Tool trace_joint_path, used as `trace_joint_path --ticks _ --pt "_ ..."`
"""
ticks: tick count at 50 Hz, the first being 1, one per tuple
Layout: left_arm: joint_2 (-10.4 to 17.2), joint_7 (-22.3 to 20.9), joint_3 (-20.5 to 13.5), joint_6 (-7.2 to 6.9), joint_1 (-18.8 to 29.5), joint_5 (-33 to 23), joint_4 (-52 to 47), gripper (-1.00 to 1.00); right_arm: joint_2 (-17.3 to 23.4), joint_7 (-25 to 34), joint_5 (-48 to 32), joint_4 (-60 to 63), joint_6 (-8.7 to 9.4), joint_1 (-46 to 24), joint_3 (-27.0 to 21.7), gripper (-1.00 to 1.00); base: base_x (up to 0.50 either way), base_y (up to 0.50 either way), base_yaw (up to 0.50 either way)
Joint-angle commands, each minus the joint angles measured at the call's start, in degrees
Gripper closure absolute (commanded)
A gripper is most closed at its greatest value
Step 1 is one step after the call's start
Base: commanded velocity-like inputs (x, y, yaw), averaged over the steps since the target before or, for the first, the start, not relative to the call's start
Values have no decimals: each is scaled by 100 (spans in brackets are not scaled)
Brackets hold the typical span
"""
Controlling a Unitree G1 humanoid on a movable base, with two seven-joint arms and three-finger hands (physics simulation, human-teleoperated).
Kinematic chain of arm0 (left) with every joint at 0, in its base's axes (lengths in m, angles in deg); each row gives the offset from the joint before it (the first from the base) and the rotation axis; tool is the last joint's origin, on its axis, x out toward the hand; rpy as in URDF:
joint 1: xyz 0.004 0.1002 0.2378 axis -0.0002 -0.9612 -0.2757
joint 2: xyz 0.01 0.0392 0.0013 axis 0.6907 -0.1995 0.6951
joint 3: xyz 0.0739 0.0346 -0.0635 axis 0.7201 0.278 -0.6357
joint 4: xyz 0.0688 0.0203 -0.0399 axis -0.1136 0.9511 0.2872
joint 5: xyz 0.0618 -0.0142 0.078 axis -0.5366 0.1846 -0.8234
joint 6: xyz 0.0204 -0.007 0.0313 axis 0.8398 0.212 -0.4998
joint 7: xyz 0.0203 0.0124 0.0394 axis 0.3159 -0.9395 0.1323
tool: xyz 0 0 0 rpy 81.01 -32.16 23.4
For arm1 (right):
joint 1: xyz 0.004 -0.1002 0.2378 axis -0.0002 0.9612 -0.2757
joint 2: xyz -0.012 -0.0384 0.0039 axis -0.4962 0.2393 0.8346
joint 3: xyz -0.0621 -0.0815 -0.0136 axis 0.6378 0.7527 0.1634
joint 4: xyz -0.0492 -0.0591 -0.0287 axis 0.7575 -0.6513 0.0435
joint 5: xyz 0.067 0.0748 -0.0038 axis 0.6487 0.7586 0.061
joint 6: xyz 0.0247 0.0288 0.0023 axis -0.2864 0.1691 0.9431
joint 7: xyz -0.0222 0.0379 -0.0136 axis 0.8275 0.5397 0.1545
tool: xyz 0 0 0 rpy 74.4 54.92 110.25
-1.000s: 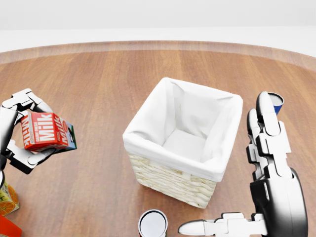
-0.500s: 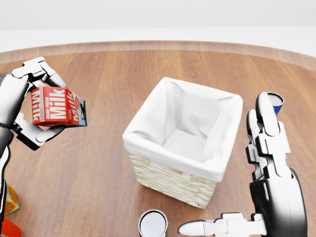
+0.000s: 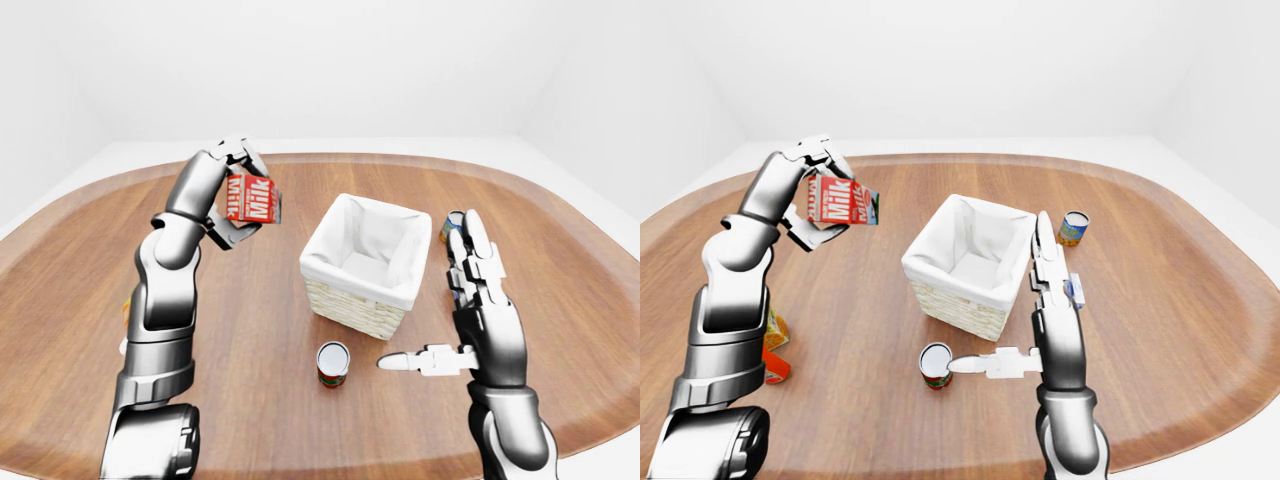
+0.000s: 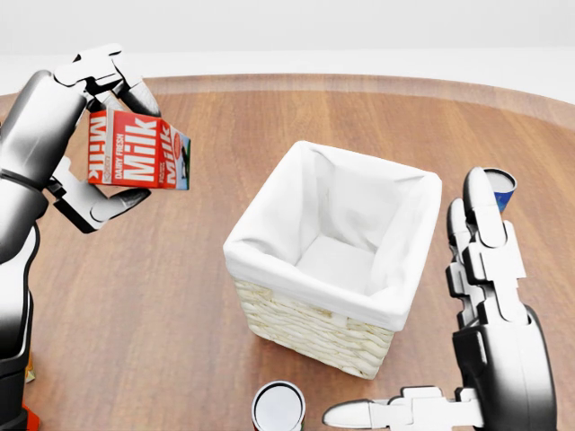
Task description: Pick the milk and place it in the basket.
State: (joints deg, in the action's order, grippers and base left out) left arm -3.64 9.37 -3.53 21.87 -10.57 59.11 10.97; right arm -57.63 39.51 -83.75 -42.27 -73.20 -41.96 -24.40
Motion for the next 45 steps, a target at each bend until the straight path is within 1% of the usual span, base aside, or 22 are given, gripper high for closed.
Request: trace_joint_path --ticks 1,14,20,23,26,33,40,44,45 --pt "-112 -22 99 0 432 28 -350 100 4 -12 -21 -38 -7 -12 20 -100 0 0 0" --pt "-227 -356 230 0 859 -166 -726 100 1 -6 -4 -100 -16 -41 -1 -100 0 0 0" --pt "-334 -338 313 0 976 -227 -606 100 2 -1 -7 -86 -3 -37 4 -100 0 0 0" --pt "-413 -298 364 0 973 -271 -519 100 1 4 5 -85 -1 -47 -16 -100 0 0 0" --pt "-504 -278 417 0 1000 -296 -405 100 -2 -5 -13 -124 -37 -47 -12 -100 0 0 0" --pt "-707 -214 534 0 1104 -311 -211 100 -4 9 6 -91 -11 -40 -17 -100 0 0 0" --pt "-945 -199 669 0 1284 -334 -69 100 -5 7 5 -116 -41 -40 -28 -100 0 0 0" --pt "-1153 -189 808 0 1354 -383 -42 100 -12 24 27 -53 12 -42 -62 -100 0 0 0" --pt "-1160 -191 807 0 1355 -389 -40 100 -13 24 26 -53 12 -41 -62 -100 0 0 0"
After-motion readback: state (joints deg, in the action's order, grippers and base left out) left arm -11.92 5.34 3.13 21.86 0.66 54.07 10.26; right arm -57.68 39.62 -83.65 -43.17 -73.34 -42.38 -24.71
